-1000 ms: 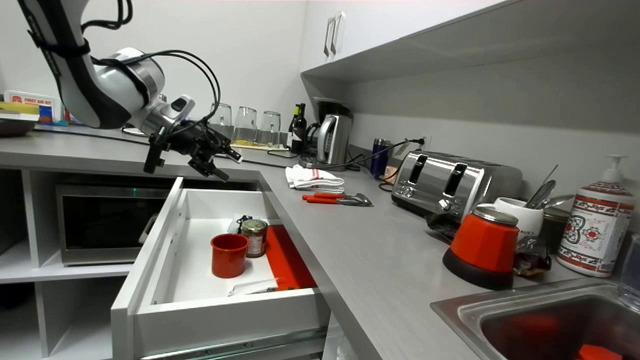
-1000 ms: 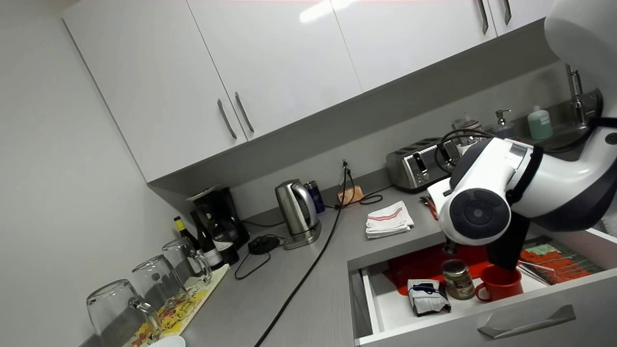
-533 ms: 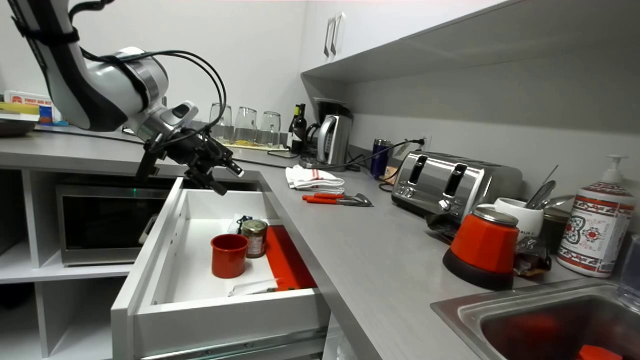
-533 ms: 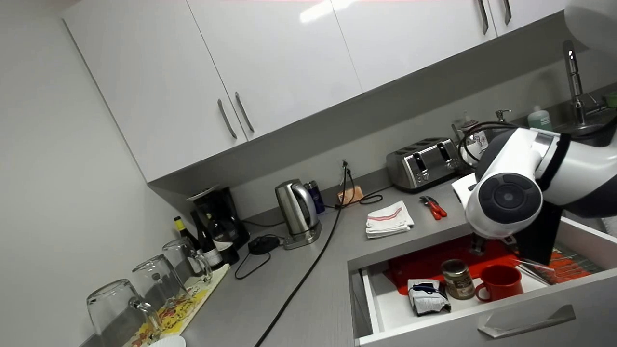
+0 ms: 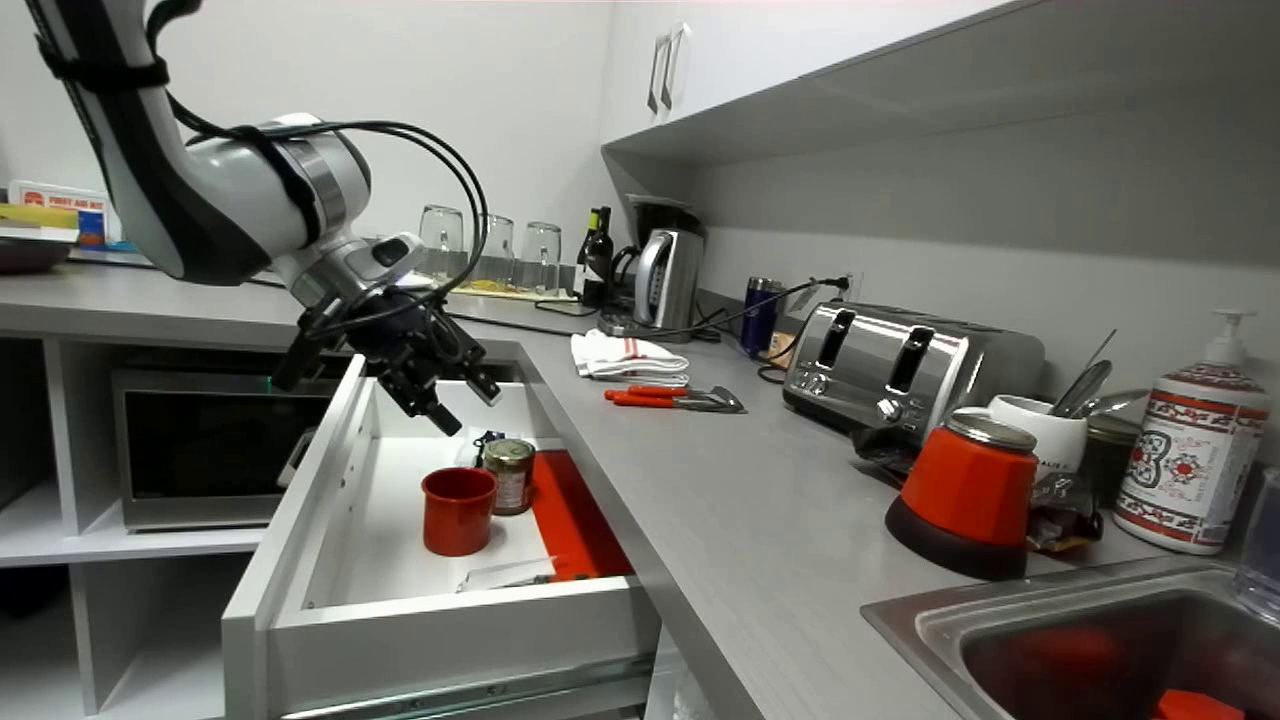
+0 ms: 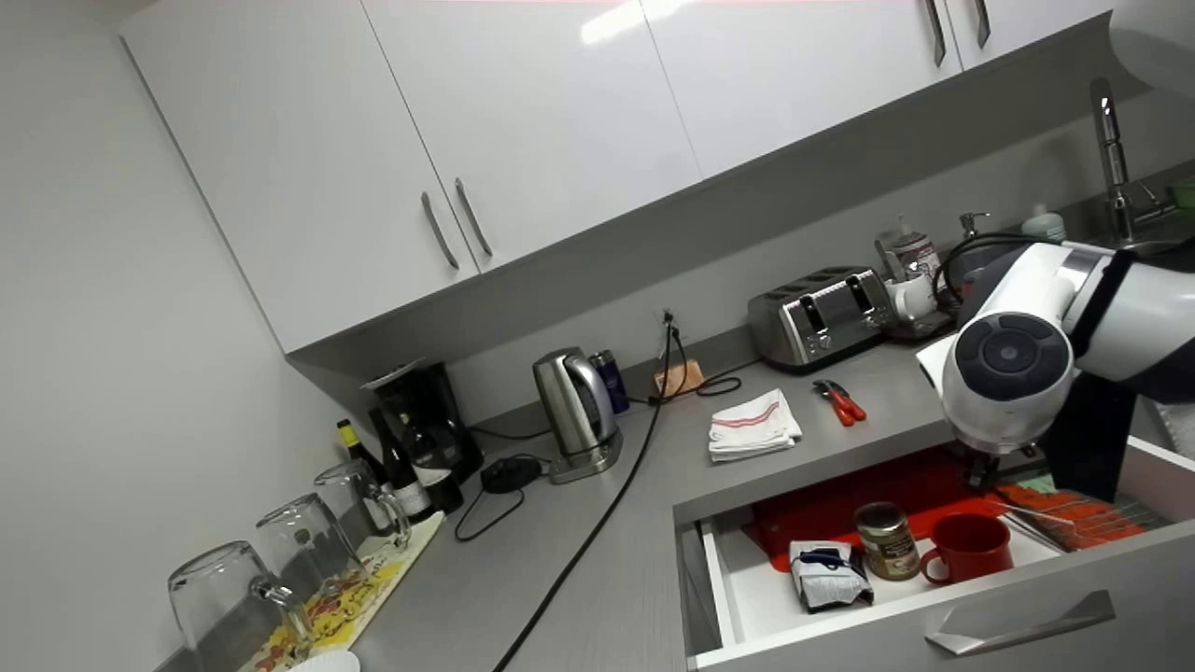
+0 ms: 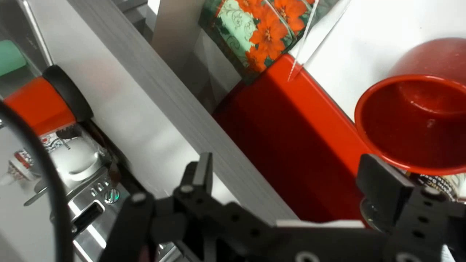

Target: Open the topmost drawer on the left side of the cabinet, remove the red cup from the drawer and place it on the countertop, close the open drawer

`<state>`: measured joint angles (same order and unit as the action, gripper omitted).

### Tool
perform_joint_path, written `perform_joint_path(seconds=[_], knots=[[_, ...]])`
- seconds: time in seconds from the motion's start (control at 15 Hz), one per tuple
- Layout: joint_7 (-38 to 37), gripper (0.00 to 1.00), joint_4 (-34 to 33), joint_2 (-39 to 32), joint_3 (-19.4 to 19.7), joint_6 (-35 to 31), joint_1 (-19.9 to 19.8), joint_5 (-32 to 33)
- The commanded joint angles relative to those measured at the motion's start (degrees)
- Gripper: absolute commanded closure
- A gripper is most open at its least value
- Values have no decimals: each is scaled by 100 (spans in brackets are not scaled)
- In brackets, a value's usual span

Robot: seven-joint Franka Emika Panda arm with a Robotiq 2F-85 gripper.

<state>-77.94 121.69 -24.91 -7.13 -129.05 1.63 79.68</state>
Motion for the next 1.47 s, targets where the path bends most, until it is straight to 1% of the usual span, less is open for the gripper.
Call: perform_joint_path(seconds=[0.0,0.27,0.67,1.0,1.4], knots=[[501,0,111,35,134,-666,-193,-401],[750,0,-38,-171,313,-1020,-254,-699],[1041,0,-372,-536,458,-1264,-210,-1172],[1182,0,-893,-937,561,-1175,-112,-1500],[1540,0,-1452,-1497,674,-1025,52,-1825]])
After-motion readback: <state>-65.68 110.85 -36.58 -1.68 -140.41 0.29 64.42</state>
